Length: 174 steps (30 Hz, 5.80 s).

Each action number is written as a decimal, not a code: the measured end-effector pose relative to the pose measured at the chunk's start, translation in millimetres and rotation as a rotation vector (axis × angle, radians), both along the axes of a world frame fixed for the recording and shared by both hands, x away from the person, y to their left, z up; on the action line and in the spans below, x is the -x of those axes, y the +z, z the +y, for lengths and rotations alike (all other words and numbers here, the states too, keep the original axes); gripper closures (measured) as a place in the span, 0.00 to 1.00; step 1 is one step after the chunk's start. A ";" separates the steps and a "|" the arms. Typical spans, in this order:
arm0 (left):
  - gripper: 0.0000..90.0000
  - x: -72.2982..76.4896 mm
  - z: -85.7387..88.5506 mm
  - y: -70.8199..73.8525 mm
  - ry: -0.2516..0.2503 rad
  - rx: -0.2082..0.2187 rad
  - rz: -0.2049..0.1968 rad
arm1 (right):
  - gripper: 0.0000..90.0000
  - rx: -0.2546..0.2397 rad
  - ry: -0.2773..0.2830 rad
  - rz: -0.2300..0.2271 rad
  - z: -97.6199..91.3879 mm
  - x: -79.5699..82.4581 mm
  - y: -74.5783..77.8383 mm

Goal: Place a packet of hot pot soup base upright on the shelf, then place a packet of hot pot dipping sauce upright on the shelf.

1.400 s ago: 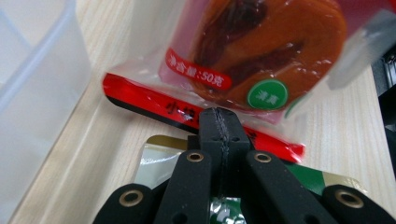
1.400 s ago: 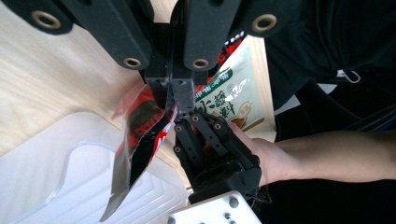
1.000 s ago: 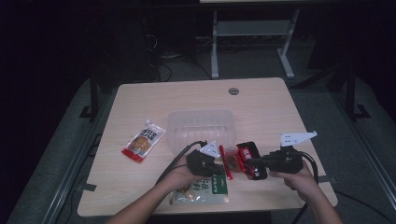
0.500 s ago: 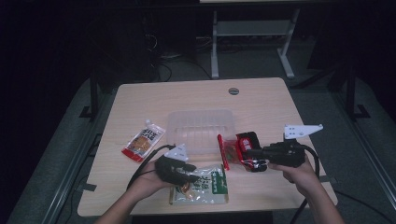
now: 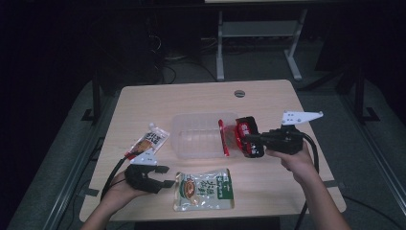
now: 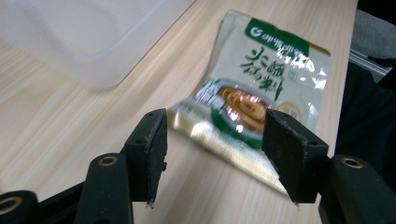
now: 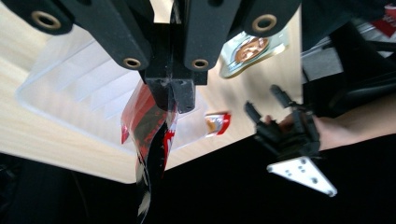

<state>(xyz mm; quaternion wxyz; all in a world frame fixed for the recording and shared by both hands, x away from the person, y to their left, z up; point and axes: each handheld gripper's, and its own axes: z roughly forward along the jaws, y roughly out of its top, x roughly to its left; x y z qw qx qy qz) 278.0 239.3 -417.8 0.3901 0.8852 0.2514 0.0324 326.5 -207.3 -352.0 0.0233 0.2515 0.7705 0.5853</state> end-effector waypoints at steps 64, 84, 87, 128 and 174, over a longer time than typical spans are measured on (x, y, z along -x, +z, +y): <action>0.40 0.9 33.4 -17.3 0.072 -0.020 0.021 | 0.96 0.158 -0.121 0.082 58.9 -55.3 -29.5; 0.40 1.2 35.4 -16.8 0.075 -0.015 0.022 | 0.25 0.208 -0.170 0.080 55.7 -43.5 -23.7; 0.40 1.2 37.5 -15.9 0.083 -0.006 0.022 | 0.22 0.221 -0.171 0.074 51.5 -36.1 -22.5; 0.40 -41.7 78.1 18.9 0.381 -0.018 -0.077 | 0.16 0.346 -0.220 0.063 -9.6 38.8 -84.1; 1.00 -165.3 39.0 -33.3 0.582 -0.119 -0.019 | 0.16 0.348 -0.228 0.090 -15.4 33.4 -89.9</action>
